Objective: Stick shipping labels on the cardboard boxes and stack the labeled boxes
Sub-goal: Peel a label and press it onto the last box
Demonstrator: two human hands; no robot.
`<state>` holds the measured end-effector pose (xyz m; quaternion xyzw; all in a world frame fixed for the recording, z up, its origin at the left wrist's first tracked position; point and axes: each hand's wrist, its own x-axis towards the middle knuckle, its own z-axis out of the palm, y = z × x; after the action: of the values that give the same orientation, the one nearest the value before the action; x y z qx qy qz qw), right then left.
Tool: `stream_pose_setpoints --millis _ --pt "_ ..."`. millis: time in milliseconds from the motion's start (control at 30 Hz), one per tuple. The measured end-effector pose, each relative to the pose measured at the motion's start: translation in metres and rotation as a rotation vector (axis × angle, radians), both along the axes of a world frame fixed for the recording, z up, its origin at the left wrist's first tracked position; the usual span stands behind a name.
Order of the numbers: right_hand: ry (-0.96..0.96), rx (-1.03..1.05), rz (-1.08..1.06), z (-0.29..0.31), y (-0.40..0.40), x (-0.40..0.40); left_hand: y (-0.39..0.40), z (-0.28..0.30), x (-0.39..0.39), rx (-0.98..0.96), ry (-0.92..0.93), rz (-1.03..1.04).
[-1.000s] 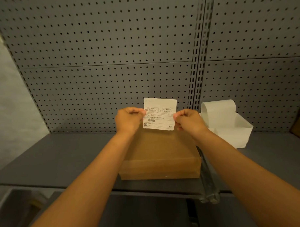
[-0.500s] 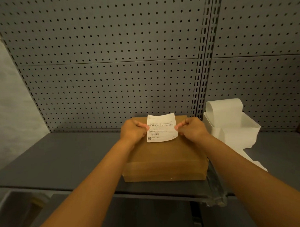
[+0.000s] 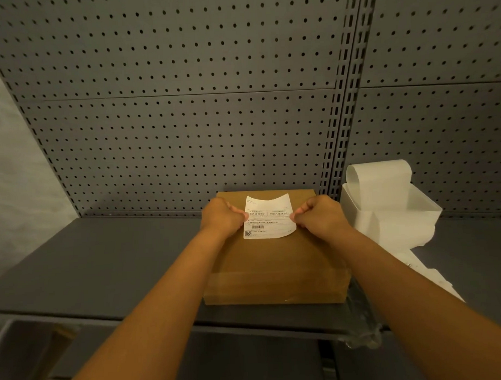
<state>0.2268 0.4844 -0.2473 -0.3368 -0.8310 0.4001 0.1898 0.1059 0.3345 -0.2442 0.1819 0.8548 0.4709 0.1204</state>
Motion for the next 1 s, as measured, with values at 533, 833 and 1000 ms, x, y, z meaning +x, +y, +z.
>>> stream_pose_setpoints --millis 533,833,1000 --pt "-0.117 0.051 0.008 0.0 0.008 -0.01 0.008 -0.003 -0.006 -0.163 0.162 -0.015" --pt "-0.136 0.09 0.01 0.003 0.005 -0.011 0.013 -0.001 -0.01 -0.241 0.202 -0.015" --pt "-0.14 0.113 -0.003 0.003 0.003 -0.013 0.014 0.002 -0.011 -0.279 0.183 -0.008"
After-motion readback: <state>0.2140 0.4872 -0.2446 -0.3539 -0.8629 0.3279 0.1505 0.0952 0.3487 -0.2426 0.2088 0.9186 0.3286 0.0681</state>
